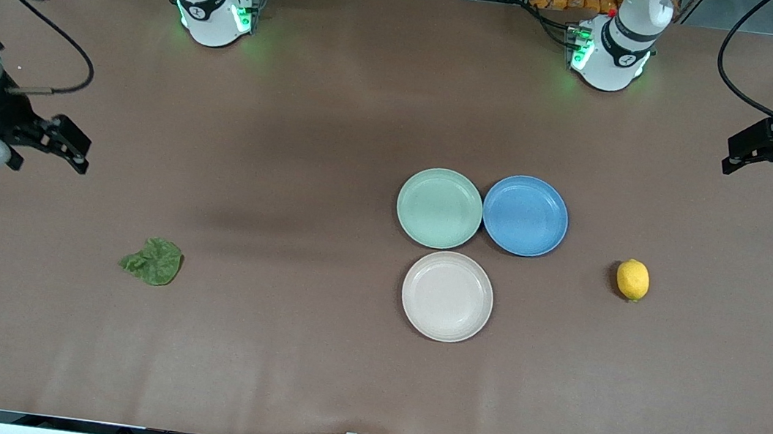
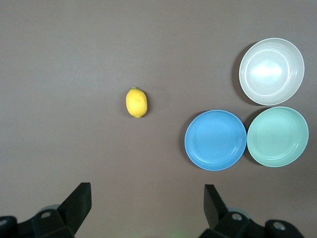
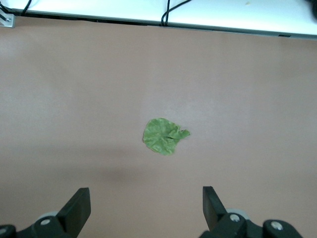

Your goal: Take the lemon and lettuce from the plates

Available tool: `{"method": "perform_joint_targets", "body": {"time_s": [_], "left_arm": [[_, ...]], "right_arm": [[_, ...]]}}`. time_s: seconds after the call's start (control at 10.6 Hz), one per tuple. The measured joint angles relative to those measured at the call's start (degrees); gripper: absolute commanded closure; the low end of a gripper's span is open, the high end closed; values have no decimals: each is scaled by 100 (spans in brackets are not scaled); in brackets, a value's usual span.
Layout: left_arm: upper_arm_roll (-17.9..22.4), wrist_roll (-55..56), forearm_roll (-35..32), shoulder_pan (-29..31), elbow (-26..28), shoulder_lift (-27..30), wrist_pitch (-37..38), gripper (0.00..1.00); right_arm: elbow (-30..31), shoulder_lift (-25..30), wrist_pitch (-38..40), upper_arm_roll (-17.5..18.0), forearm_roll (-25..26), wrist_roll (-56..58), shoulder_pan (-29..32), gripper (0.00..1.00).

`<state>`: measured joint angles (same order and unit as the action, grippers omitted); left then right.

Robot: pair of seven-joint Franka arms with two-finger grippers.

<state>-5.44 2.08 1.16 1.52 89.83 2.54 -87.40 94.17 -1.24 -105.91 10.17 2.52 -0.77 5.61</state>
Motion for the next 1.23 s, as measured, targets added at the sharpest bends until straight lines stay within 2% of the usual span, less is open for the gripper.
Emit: {"method": "perform_joint_targets", "body": {"time_s": [0.28, 0.47, 0.66, 0.85, 1.04, 1.23], "left_arm": [[-24, 0, 0, -22, 0, -10, -1, 0], [-35, 0, -106, -24, 0, -12, -7, 0], [-46, 49, -225, -28, -1, -13, -57, 0], [-63, 162, -228, -28, -1, -13, -78, 0], [-63, 172, -228, -25, -2, -13, -83, 0], [-64, 172, -228, -25, -6, -13, -84, 0]], "right_arm": [[-439, 345, 1323, -54, 0, 39, 10, 0], [-705, 376, 1880, -344, -4, 84, -249, 0], [-718, 359, 2042, -859, -27, 477, -594, 0], [-718, 329, 2043, -1151, -50, 697, -756, 0], [-718, 308, 1992, -1291, -50, 697, -938, 0], [-713, 284, 1836, -1282, -58, 697, -997, 0]]}}
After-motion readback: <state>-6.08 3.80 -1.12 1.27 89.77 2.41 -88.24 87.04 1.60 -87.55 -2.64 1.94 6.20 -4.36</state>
